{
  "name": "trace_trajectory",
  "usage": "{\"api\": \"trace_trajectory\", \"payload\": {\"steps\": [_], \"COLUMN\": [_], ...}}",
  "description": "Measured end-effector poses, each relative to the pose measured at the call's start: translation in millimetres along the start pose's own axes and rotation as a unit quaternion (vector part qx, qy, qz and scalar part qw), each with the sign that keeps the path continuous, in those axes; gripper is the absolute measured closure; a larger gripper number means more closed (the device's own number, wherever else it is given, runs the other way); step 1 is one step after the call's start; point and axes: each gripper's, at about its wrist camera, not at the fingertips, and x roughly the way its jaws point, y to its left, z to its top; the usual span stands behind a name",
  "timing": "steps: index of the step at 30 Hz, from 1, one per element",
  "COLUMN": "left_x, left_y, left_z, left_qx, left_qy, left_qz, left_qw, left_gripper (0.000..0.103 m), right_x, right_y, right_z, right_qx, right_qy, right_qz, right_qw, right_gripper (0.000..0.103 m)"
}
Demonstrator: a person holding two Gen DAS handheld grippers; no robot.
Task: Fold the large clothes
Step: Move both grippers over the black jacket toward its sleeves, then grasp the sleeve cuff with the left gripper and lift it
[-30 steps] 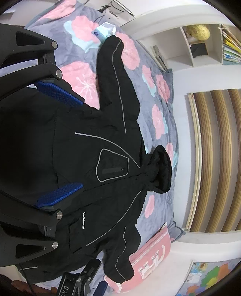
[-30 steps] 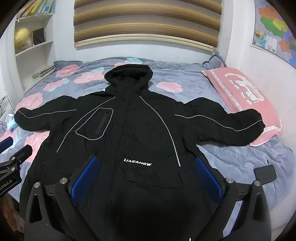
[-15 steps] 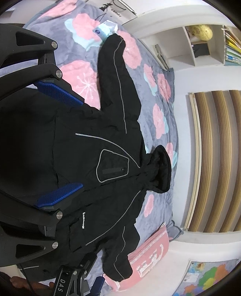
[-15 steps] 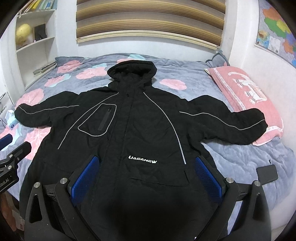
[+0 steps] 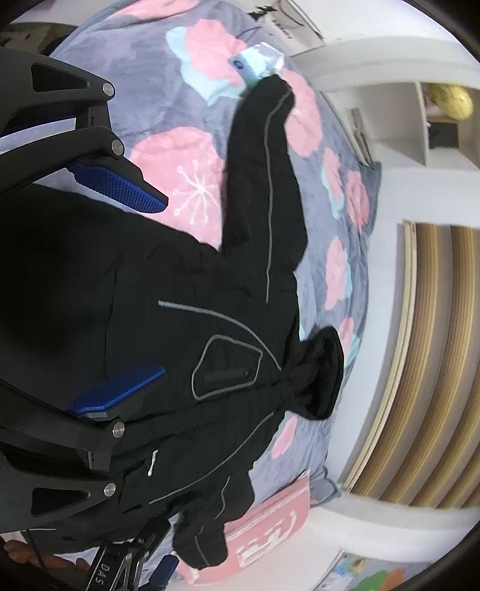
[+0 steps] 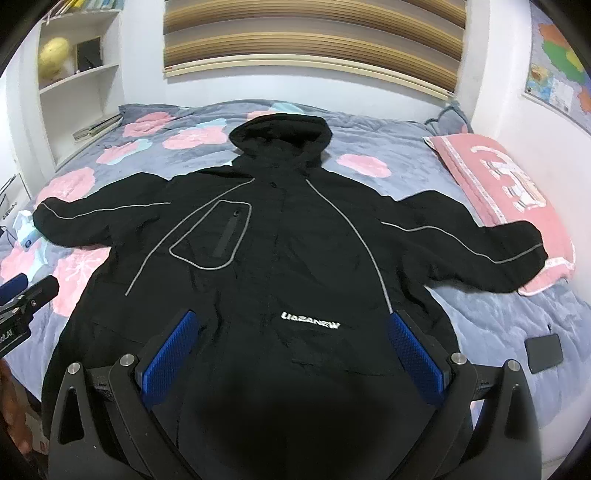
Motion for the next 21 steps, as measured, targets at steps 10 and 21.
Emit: {"api": "trace_trajectory", "payload": {"steps": [10,21], "left_x": [24.7,96.5], "left_y": [102.8,289.8], "left_z": [37.6,78.0], "left_qx": [-0.056,-0.186], "left_qy": [-0.049,-0.065], "left_qz": [0.094,0.081], "left_qw": [0.9928,0.977], "left_gripper": [0.018,0.018], "right_x": [36.2,169.8], "right_y": [8.5,-4.1], "right_z": [42.0,23.5], "right_qx": [-0.002,0.031], "right_qy": [-0.068,-0.003], "right_qz": [0.103,0.131], "right_qw": [0.992,0.991], "right_gripper": [0.0,0.0]}}
